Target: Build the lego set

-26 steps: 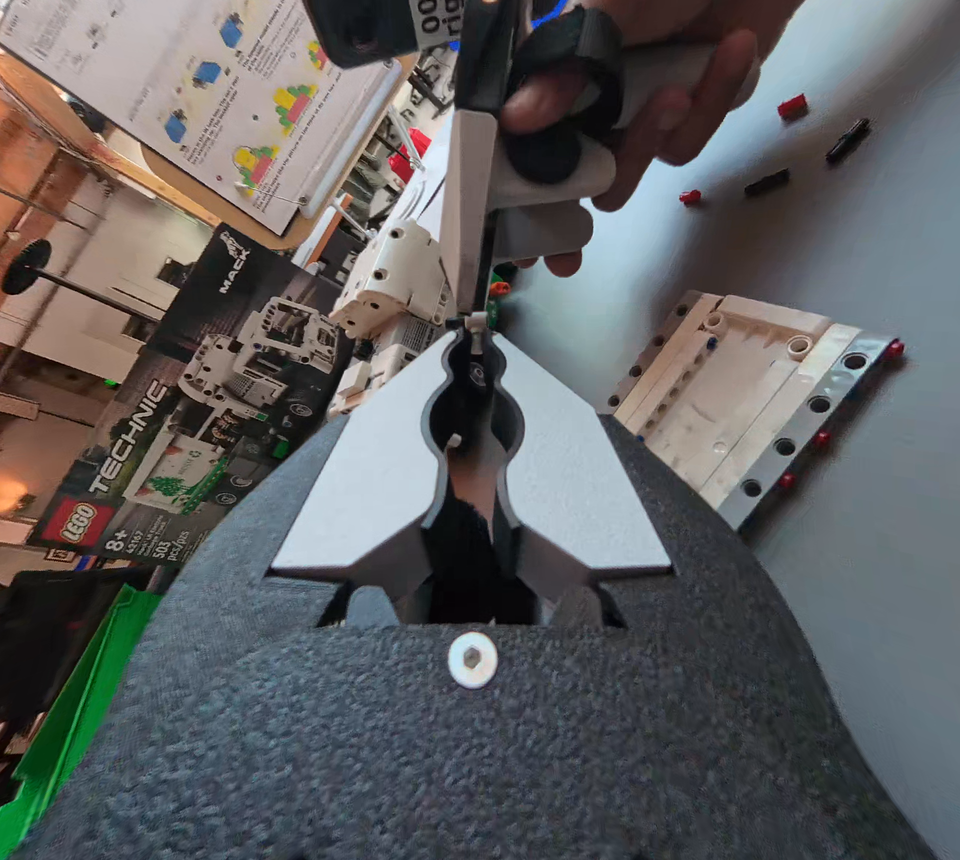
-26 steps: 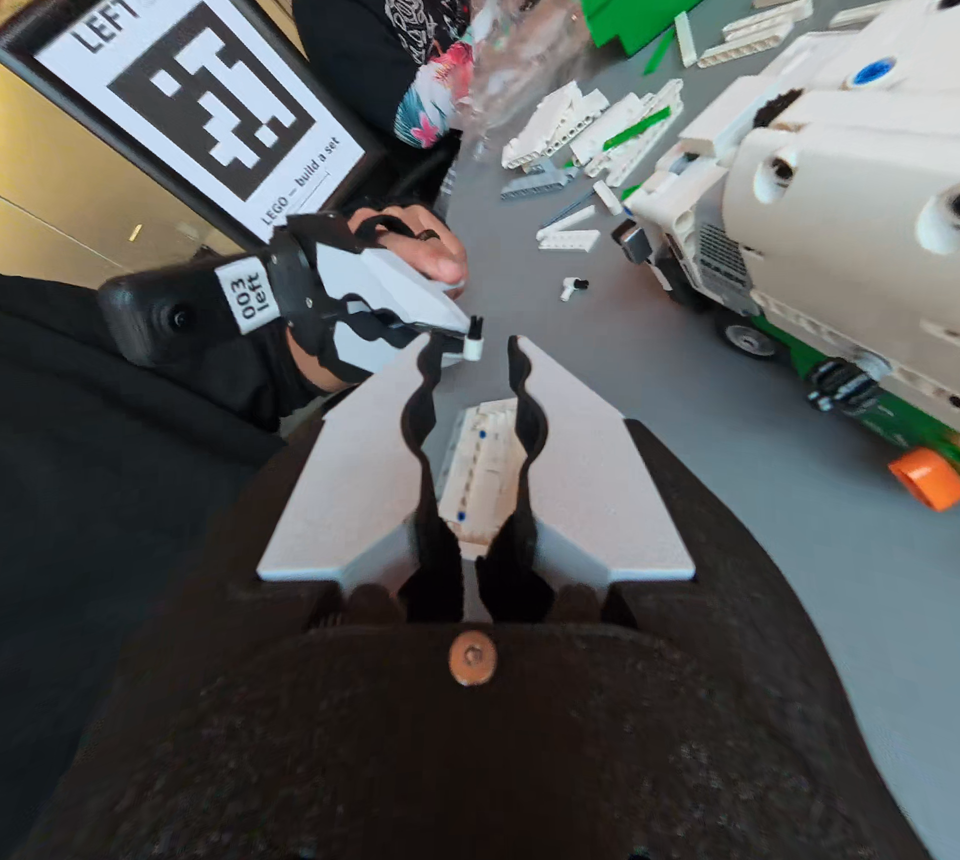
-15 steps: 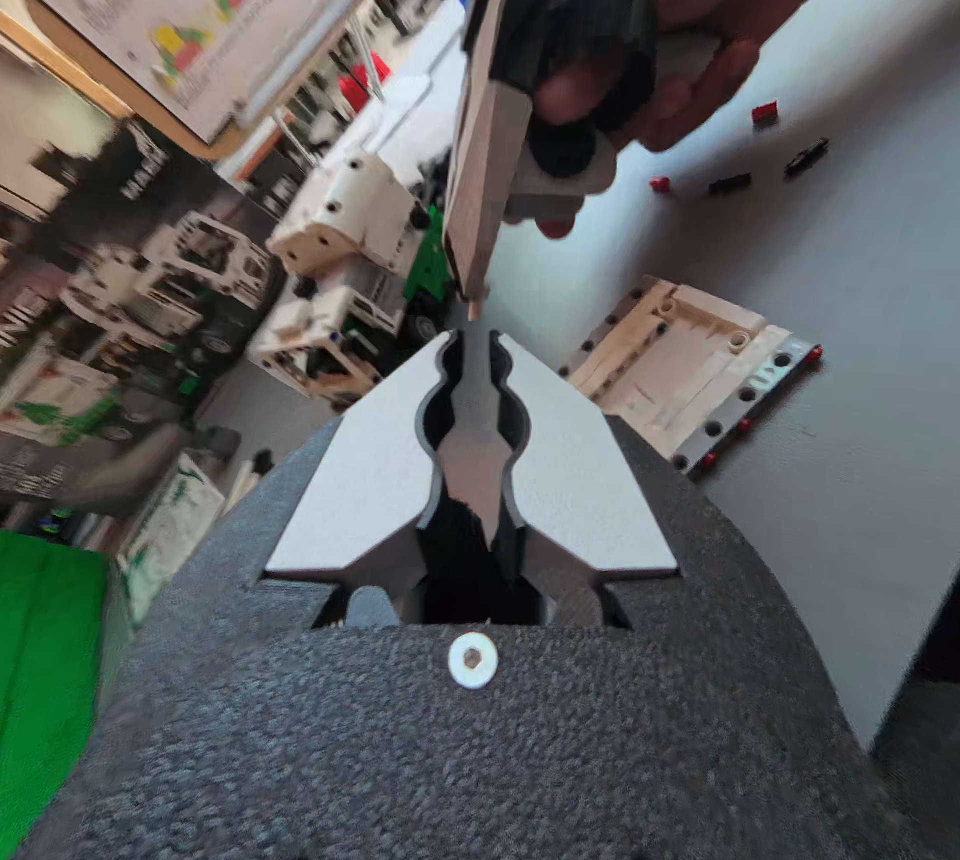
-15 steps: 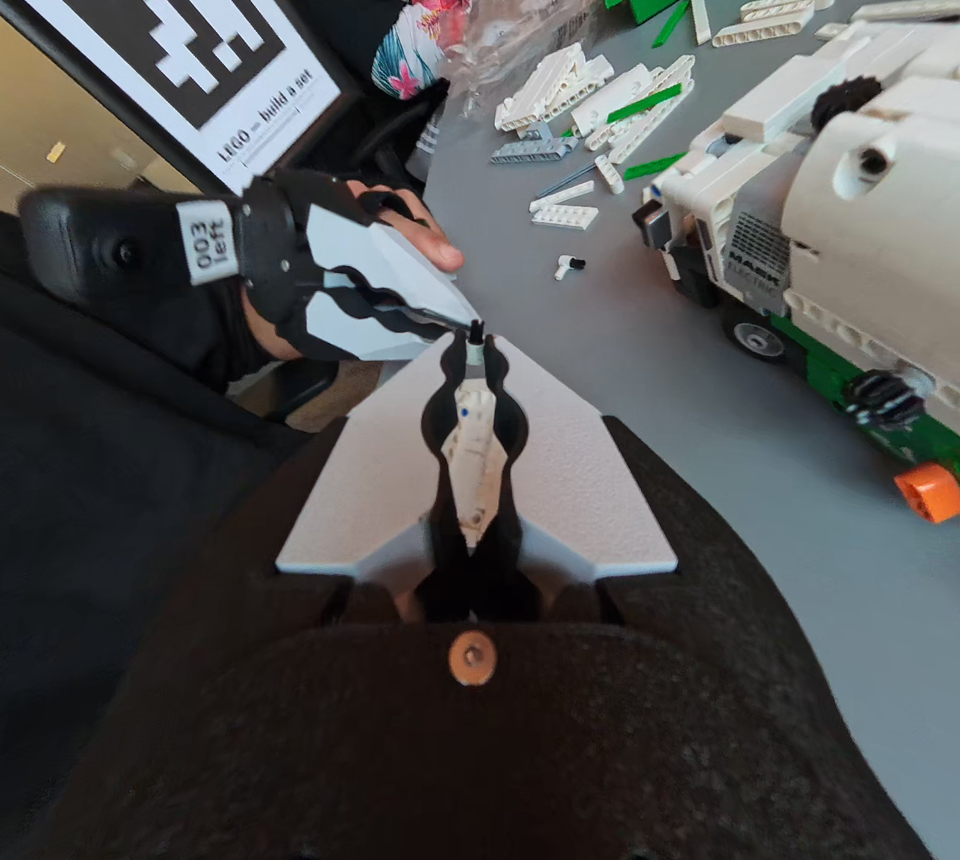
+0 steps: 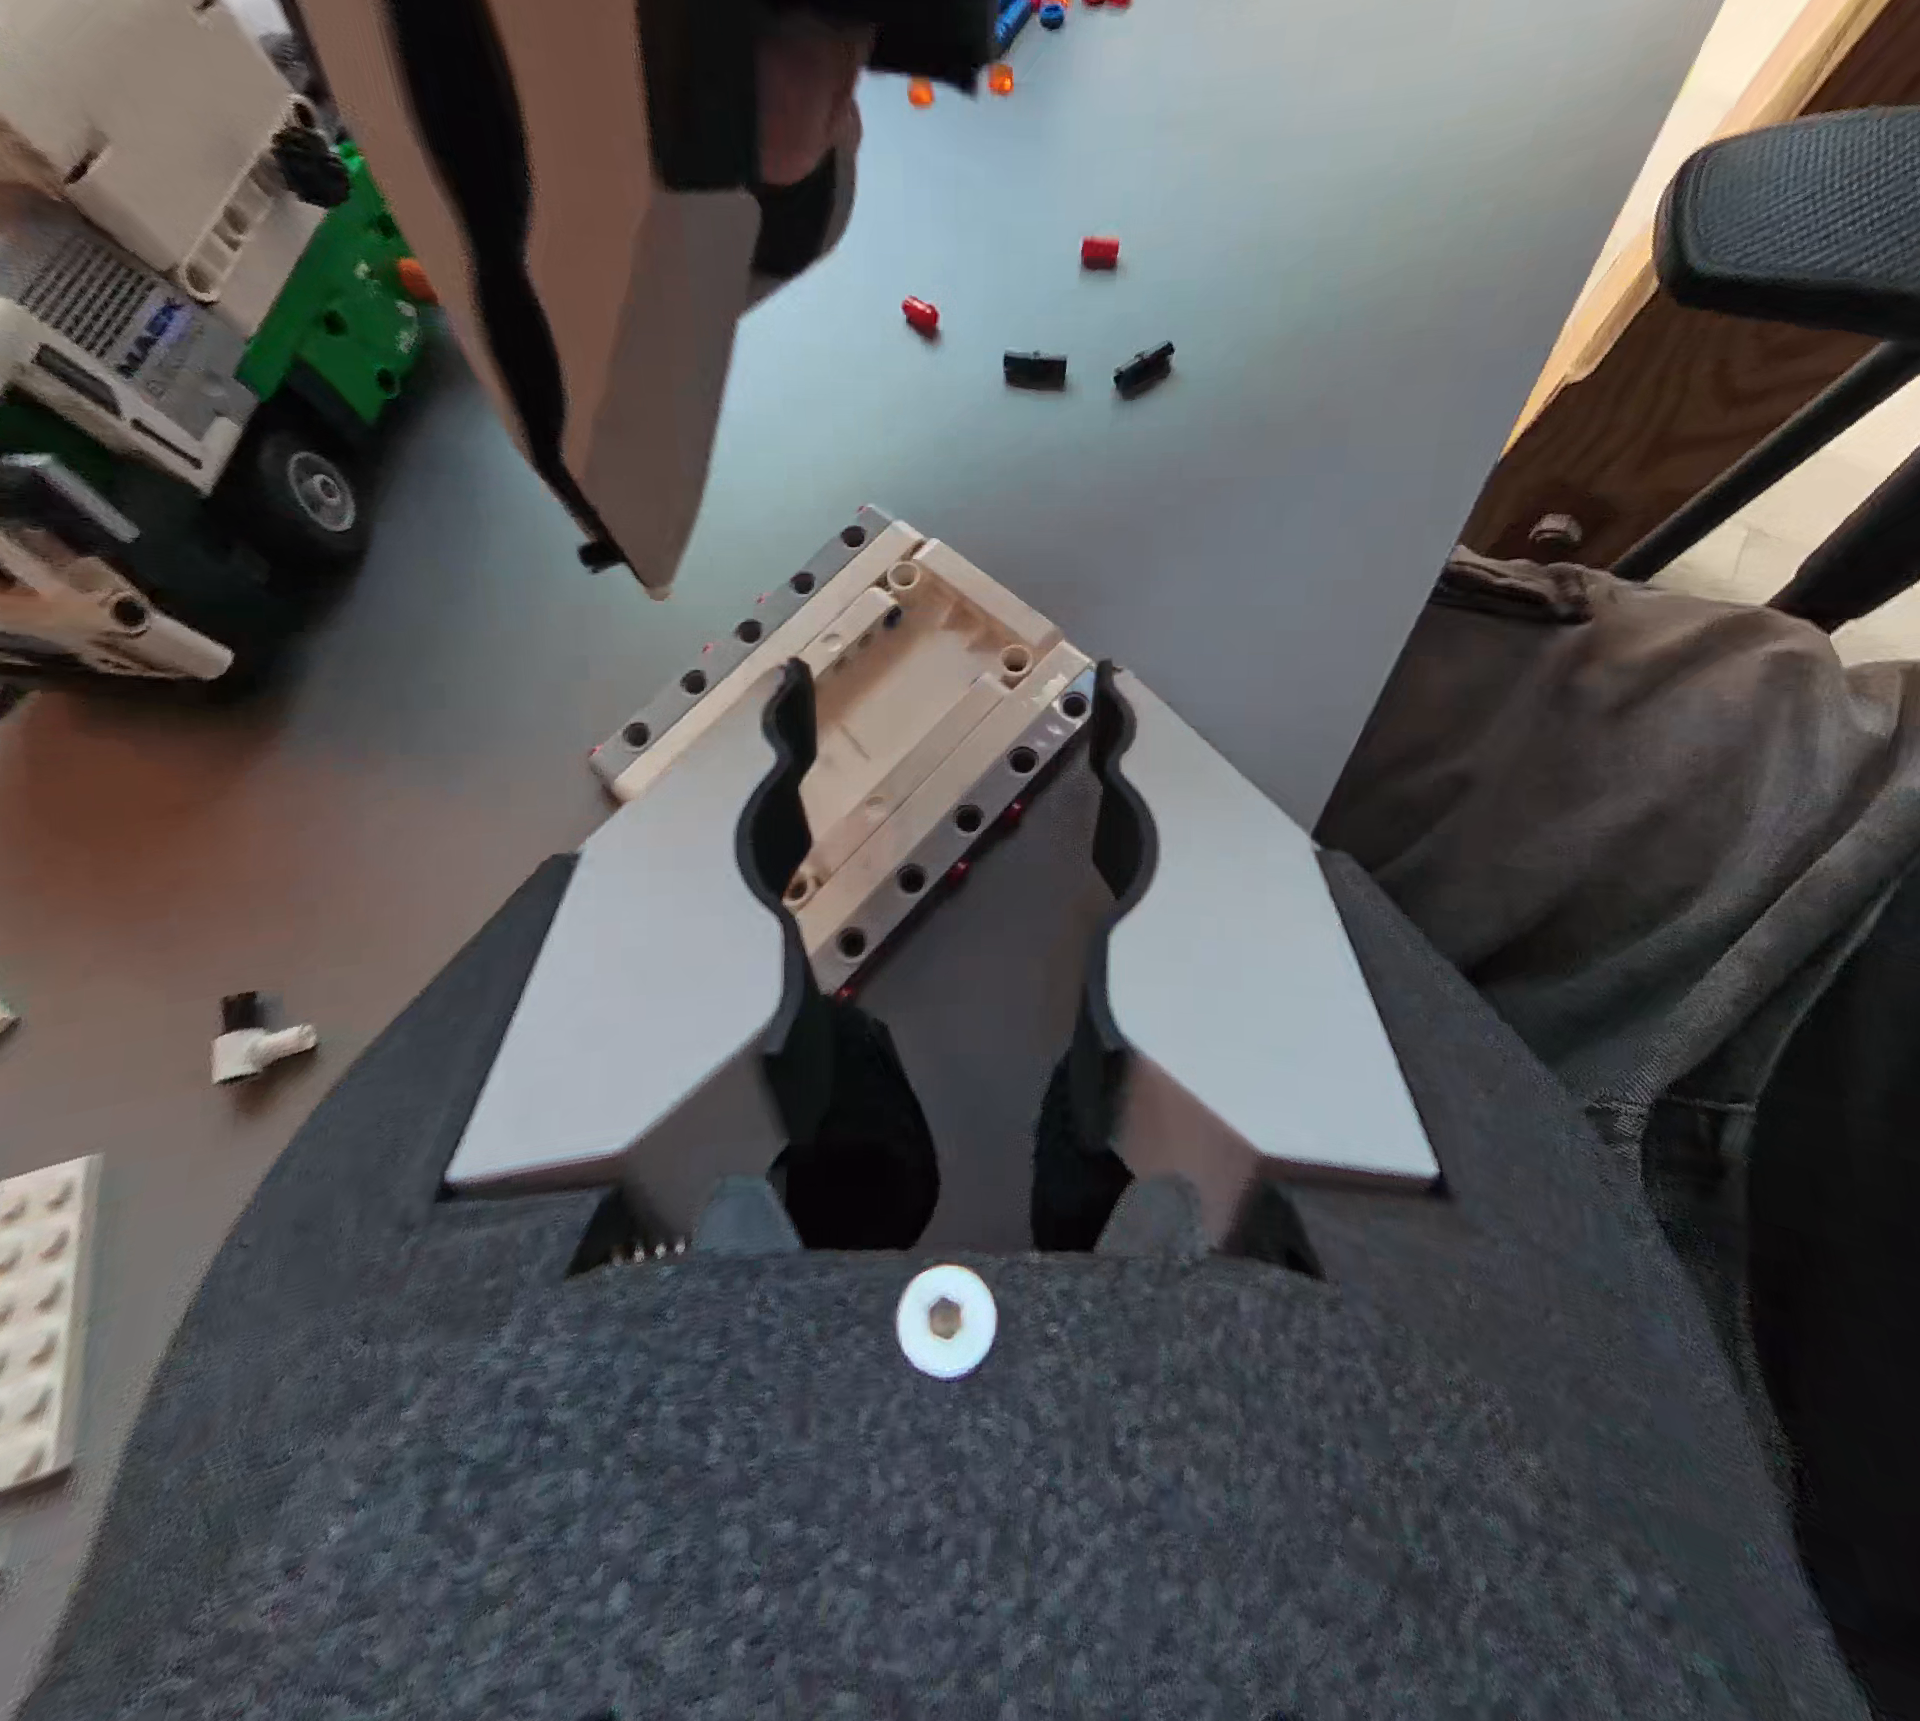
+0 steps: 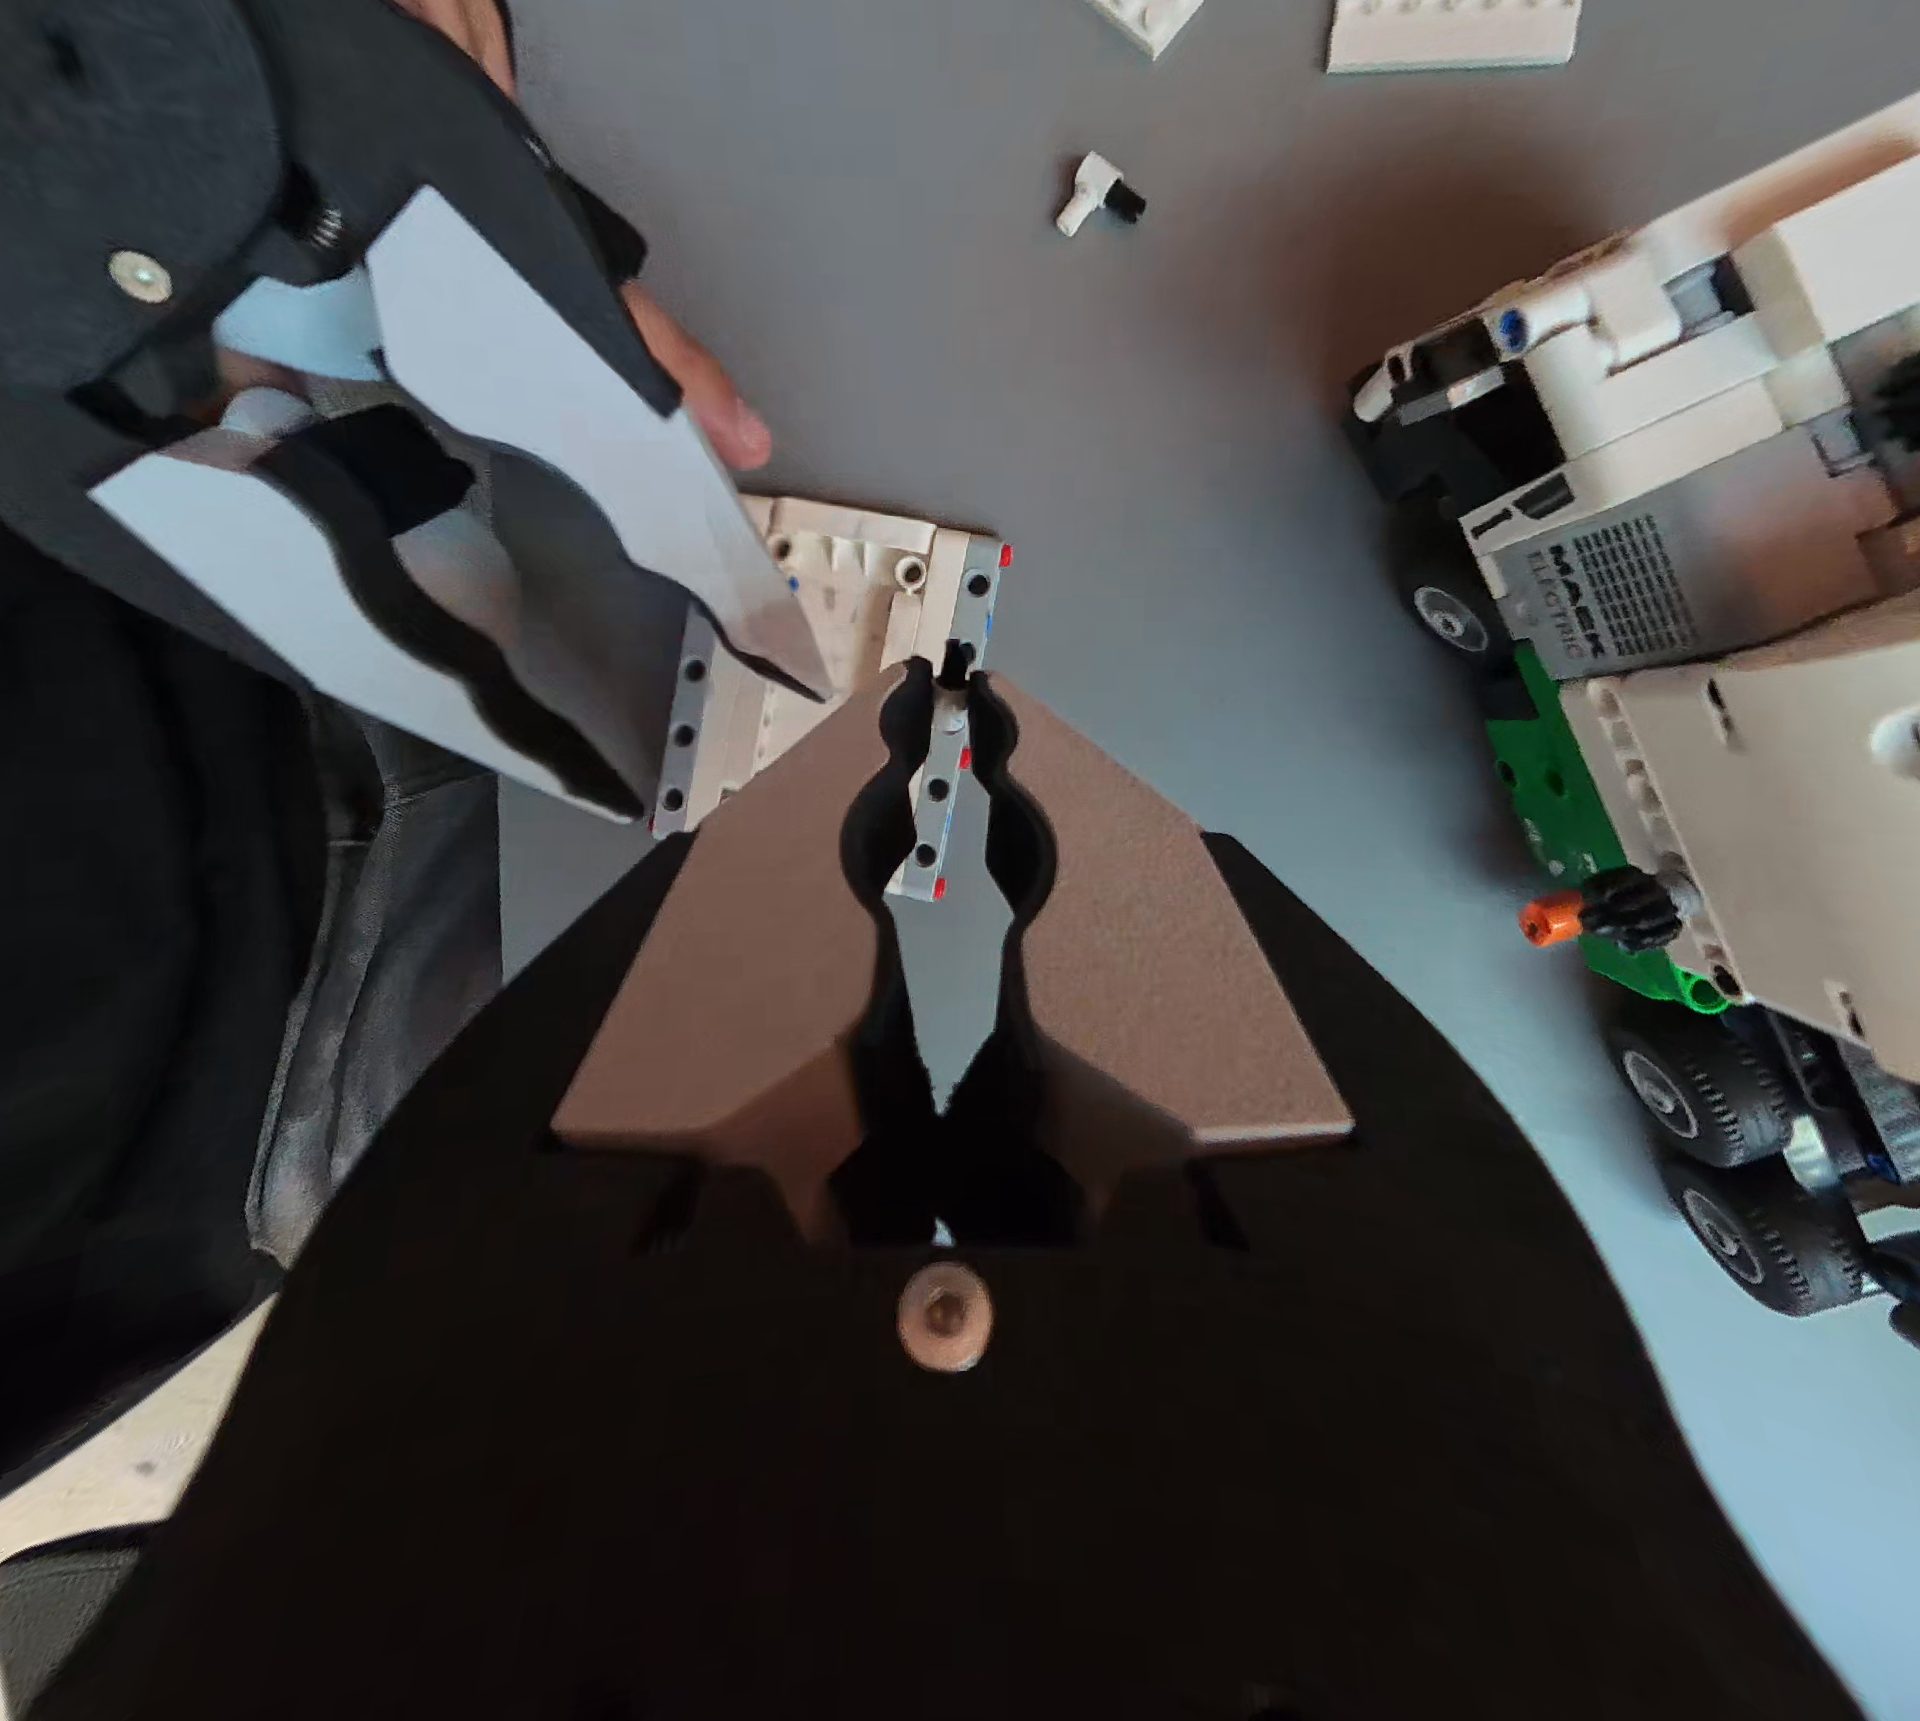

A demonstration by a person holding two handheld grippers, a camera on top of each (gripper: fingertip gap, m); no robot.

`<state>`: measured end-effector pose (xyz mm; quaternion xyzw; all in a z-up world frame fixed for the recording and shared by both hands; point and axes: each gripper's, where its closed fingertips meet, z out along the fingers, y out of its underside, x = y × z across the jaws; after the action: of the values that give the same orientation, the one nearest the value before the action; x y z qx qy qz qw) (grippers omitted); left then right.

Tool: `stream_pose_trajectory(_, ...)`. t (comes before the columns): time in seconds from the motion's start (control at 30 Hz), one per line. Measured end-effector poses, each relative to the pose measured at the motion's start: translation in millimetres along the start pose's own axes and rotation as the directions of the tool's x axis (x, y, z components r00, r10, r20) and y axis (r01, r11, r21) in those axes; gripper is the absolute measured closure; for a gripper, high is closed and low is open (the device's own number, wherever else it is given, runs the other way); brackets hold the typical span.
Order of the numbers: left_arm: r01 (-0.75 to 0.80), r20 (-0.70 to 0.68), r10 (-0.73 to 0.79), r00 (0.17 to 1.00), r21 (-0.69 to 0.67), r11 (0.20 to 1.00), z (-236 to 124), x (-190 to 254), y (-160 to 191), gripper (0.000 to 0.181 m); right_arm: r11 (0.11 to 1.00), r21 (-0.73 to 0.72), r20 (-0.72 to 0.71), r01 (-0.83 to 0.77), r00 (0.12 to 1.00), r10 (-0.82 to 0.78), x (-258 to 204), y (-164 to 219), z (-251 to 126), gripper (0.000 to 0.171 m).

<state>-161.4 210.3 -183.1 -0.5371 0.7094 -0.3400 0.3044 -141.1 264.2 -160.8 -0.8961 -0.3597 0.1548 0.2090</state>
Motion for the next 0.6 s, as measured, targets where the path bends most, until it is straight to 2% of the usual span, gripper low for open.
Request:
stream_pose_trajectory(0.03,0.018,0.013,-0.018,1.000,0.015,1.000,-4.3,-3.6,-1.5,0.127,1.000,-0.023,0.006,-0.003,1.000,0.004,-0.2,0.5,3.2,0.166)
stream_pose_trajectory(0.1,0.033,0.095,-0.032,0.995,-0.013,0.999,-19.1,-25.0,10.5,0.128,0.998,-0.055,0.013,-0.021,1.000,0.021,-1.2,0.2,8.9,0.166)
stream_pose_trajectory(0.17,0.100,0.086,-0.096,0.992,-0.039,0.994,-28.5,-30.9,25.8,0.130,0.997,-0.076,0.013,-0.028,0.999,0.029,-2.8,0.7,13.3,0.166)
stream_pose_trajectory(0.27,0.132,0.067,-0.127,0.990,-0.081,0.988,-22.7,-22.2,38.4,0.132,0.996,-0.085,0.015,-0.035,0.999,0.036,-4.1,2.8,18.4,0.166)
stream_pose_trajectory(0.4,0.184,0.088,-0.177,0.980,-0.091,0.979,-9.5,-17.1,30.5,0.141,0.994,-0.097,0.010,-0.053,0.998,0.054,-2.4,9.2,19.4,0.166)
stream_pose_trajectory(0.5,0.168,0.073,-0.161,0.984,-0.101,0.981,-4.2,-9.0,25.6,0.133,0.993,-0.107,0.008,-0.048,0.999,0.049,-1.9,14.3,13.1,0.166)
stream_pose_trajectory(0.57,0.098,0.072,-0.092,0.993,-0.081,0.992,-9.2,-15.5,22.5,0.127,0.993,-0.110,0.009,-0.033,0.999,0.034,-0.3,16.4,7.7,0.166)
stream_pose_trajectory(0.6,0.038,0.083,-0.034,0.996,-0.050,0.998,-14.2,-24.6,18.1,0.115,0.995,-0.101,0.020,-0.023,0.999,0.025,-0.2,14.7,5.5,0.166)
